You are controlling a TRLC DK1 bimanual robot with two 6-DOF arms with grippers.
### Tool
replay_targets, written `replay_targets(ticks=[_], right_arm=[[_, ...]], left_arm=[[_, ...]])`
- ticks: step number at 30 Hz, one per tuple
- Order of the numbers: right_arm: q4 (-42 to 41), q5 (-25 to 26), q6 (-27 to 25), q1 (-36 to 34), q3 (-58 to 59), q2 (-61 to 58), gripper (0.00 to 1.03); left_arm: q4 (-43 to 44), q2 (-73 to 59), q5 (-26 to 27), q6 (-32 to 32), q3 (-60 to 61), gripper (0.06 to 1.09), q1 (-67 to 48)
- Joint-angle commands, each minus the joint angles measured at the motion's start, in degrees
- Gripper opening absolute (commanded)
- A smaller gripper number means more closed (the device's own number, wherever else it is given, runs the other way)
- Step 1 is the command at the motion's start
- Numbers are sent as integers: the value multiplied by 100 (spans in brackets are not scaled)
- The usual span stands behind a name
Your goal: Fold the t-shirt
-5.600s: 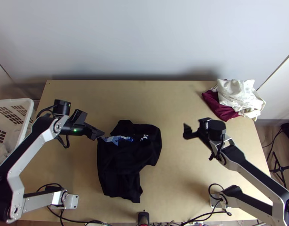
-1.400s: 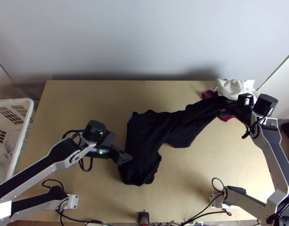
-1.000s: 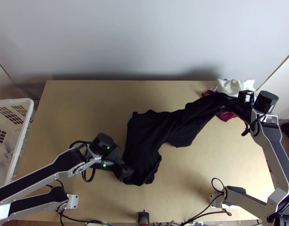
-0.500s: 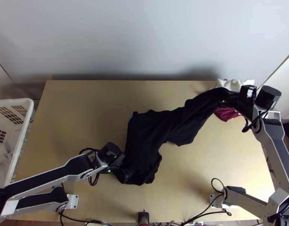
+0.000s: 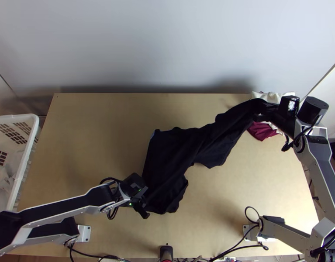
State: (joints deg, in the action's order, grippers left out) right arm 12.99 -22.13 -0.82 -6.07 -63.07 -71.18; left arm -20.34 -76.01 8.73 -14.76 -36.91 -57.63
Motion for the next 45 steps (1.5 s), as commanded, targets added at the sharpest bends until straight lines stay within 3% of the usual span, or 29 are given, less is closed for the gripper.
replay_targets(ticks=[1,8,15,21,25,30,36,45], right_arm=[[10,-2,29,0,-56,34,3],[19,-2,-15,-17,40,104,3],[-130,-2,64,18,31,122,3],[-139,7,293,114,-39,236,3],[-289,77,486,167,-144,324,3],[-649,350,1137,202,-733,262,3],[-798,1035,1225,413,-1709,16,3],[-798,1281,1523,404,-3036,-142,3]], left_arm=[[294,-468,-38,-35,324,10,-29],[-322,499,-91,9,-159,10,357],[-981,1229,-152,650,-1600,10,1948],[-963,1237,-152,562,-2998,10,3003],[-664,1255,-223,510,-3341,10,3258],[21,1237,-372,264,-3631,10,3706],[856,1027,-680,0,-4237,10,4391],[1656,1211,-680,-290,-4483,10,4796]])
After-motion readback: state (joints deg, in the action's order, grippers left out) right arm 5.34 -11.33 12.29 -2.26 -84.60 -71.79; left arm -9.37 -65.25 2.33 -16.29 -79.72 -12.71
